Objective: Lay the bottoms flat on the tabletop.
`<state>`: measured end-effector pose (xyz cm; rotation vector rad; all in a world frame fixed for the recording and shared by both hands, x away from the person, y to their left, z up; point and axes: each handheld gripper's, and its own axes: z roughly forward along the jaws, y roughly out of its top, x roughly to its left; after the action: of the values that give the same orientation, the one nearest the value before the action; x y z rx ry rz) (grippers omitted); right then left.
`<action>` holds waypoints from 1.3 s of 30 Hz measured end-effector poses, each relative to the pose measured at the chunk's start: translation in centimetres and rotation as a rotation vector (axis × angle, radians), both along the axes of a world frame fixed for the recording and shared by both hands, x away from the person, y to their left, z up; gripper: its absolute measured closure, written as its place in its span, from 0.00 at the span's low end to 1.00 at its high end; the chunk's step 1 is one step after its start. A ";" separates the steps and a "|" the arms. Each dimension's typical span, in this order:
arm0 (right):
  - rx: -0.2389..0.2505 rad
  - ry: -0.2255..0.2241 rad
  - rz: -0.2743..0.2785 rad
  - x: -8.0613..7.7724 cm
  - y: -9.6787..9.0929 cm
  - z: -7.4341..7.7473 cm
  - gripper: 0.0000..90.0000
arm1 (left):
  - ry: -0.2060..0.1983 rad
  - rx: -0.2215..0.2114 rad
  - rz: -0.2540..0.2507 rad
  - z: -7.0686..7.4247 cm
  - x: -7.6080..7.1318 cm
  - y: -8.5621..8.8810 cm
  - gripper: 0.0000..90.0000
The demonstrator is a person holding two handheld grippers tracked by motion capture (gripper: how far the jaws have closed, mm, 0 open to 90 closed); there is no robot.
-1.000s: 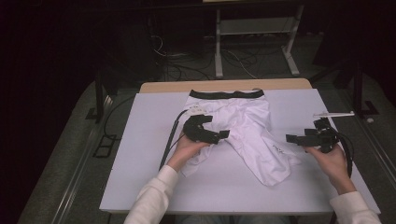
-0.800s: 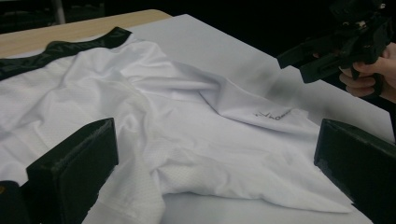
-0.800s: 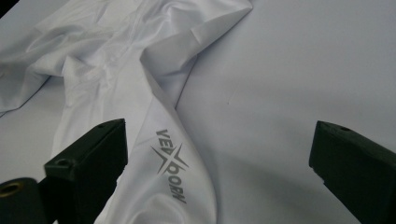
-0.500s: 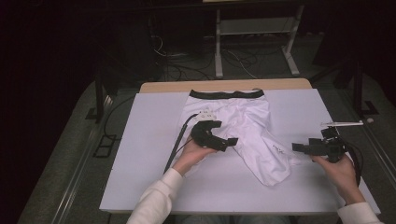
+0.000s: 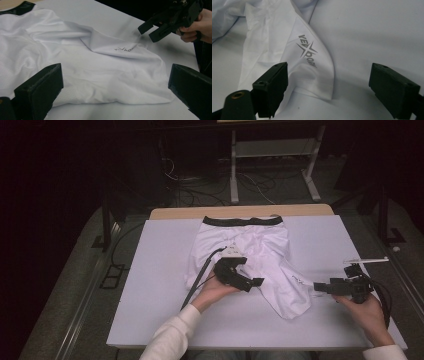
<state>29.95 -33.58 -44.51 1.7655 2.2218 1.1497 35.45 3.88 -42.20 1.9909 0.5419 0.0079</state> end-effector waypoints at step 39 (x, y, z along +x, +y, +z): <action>-0.053 0.041 0.027 -0.1 0.2 -0.7 0.97 | 0.018 0.164 -0.279 -3.5 -4.6 -6.9 0.06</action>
<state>29.84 -33.39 -45.24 1.7593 2.2835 1.0585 30.89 -2.98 -45.68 2.2142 0.2776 -0.1419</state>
